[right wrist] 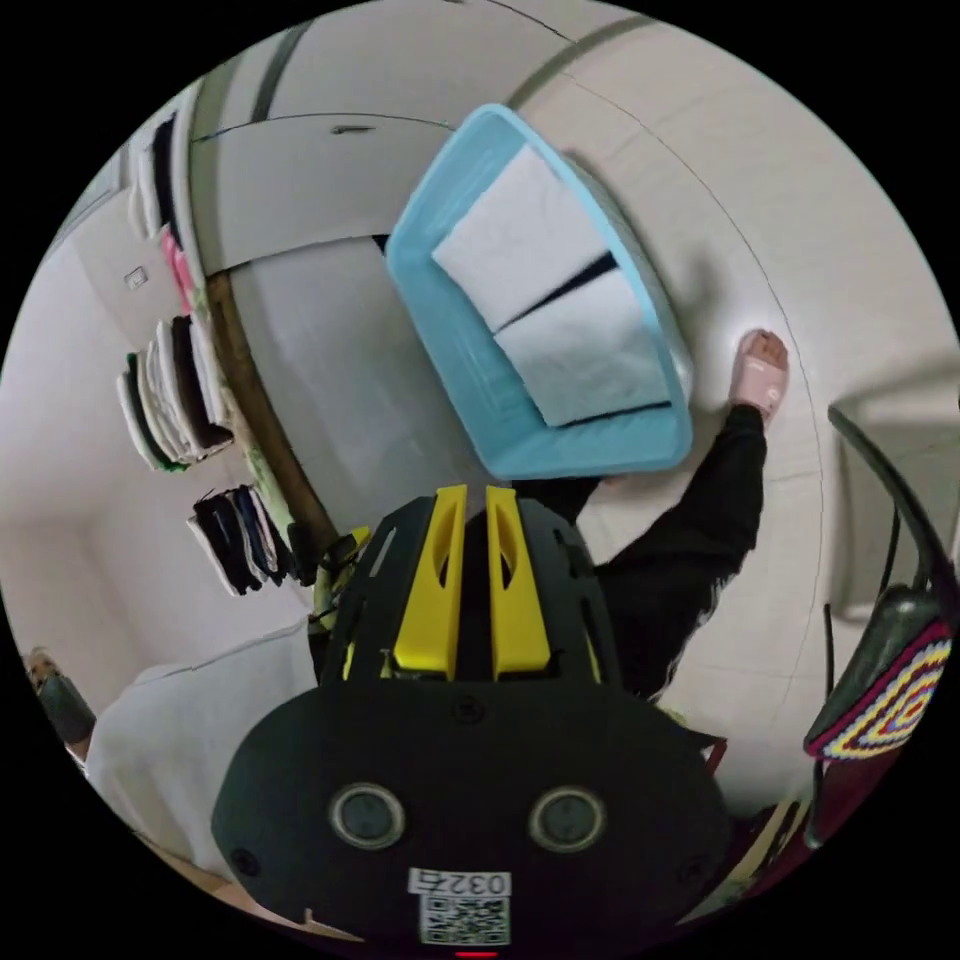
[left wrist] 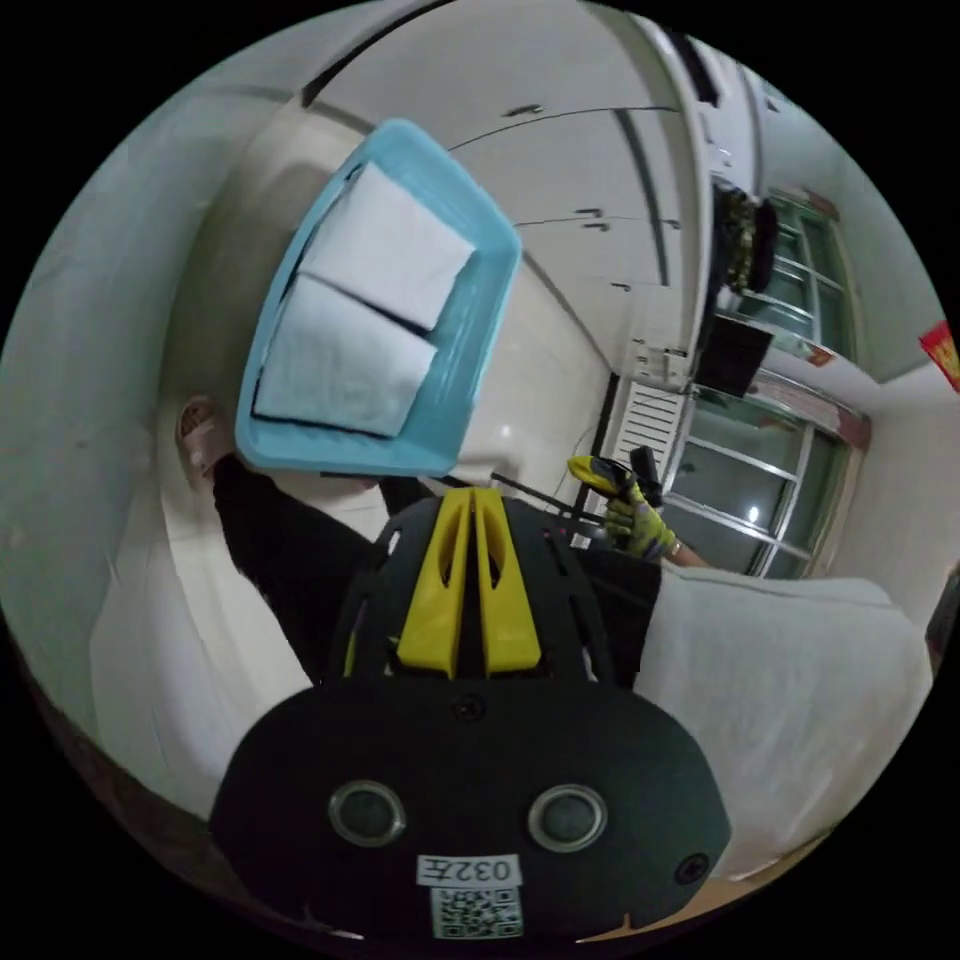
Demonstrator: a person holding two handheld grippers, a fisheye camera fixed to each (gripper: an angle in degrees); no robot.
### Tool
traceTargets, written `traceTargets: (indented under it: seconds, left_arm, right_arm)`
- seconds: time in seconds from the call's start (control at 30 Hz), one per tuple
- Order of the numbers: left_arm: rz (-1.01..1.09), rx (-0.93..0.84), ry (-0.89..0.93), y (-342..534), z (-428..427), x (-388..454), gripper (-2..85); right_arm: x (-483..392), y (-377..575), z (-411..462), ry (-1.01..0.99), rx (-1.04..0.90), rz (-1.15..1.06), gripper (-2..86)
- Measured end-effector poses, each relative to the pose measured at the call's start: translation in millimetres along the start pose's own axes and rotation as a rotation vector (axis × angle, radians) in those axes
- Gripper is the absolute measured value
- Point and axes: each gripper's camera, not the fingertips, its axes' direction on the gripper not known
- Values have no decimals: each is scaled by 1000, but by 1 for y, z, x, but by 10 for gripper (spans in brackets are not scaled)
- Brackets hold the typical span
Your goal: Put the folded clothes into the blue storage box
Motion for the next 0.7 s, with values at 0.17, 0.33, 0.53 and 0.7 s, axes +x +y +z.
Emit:
traceTargets:
  seconds: [0.17, 0.33, 0.53, 0.7]
  left_arm:
    - [141, 226, 97, 16, -39, 42, -9]
    - [168, 527, 196, 60, -90, 52, -8]
    - [-177, 974, 102, 174, -155, 8, 21]
    - [-520, 1135, 18, 267, -179, -36, 64]
  right_arm:
    - [-77, -22, 13, -69, -20, -250, 41]
    - [-169, -30, 58, -136, -159, -496, 40]
    - [-270, -12, 152, -159, -405, -702, 50]
    - [-328, 5, 231, -62, -535, -787, 71]
